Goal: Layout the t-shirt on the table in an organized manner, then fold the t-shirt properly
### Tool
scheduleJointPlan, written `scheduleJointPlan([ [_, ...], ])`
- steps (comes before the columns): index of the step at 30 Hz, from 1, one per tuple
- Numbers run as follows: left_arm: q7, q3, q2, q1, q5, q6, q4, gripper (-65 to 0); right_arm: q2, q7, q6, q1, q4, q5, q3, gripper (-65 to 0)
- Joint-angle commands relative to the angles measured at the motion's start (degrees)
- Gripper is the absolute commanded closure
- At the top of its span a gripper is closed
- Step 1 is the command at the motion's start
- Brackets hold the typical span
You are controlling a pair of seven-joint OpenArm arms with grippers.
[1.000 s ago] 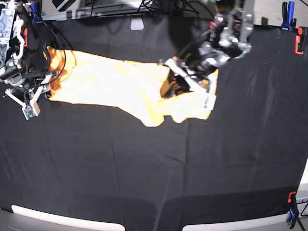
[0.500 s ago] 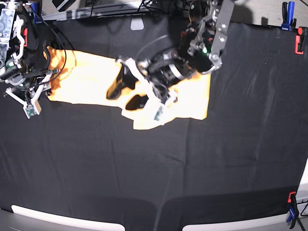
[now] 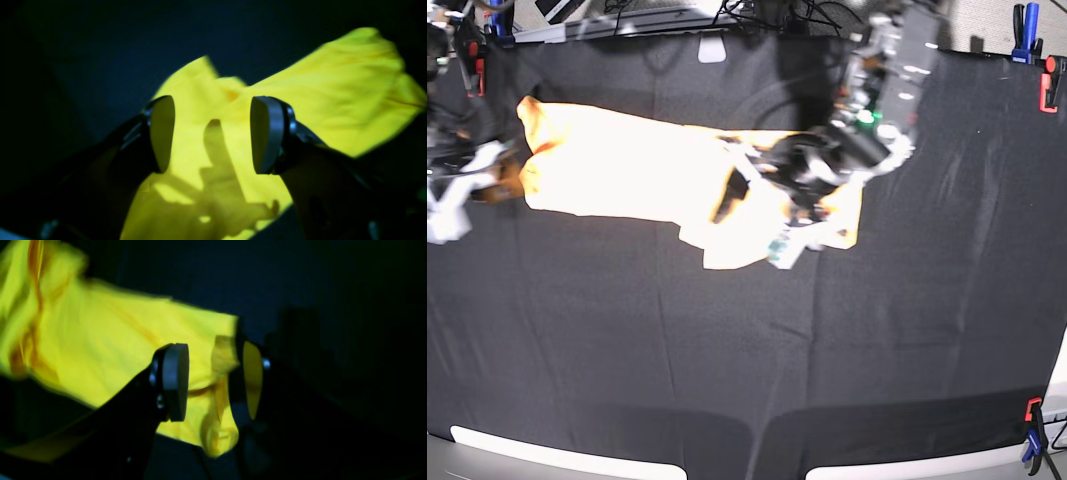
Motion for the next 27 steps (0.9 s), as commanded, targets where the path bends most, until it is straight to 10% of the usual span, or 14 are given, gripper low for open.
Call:
scheduleJointPlan([
  [1,-1.4,0.0,-0.8,-0.7,-0.8,0.0,1.1,-33.5,1.9,0.8,0.7,0.3,-1.3,2.1,0.5,-26.3],
  [10,-1.4,0.0,-6.8,-0.6,-0.7,2.2,1.1,-33.5,3.6,0.3,3.5,0.3,-14.1,5.1,-4.7,-27.6],
  [27,-2.2,-10.5,-6.8,-0.4,-1.2,2.1,1.1,-33.5,3.1,2.5,3.4,0.6,-14.5,7.9,-16.4,-27.6],
])
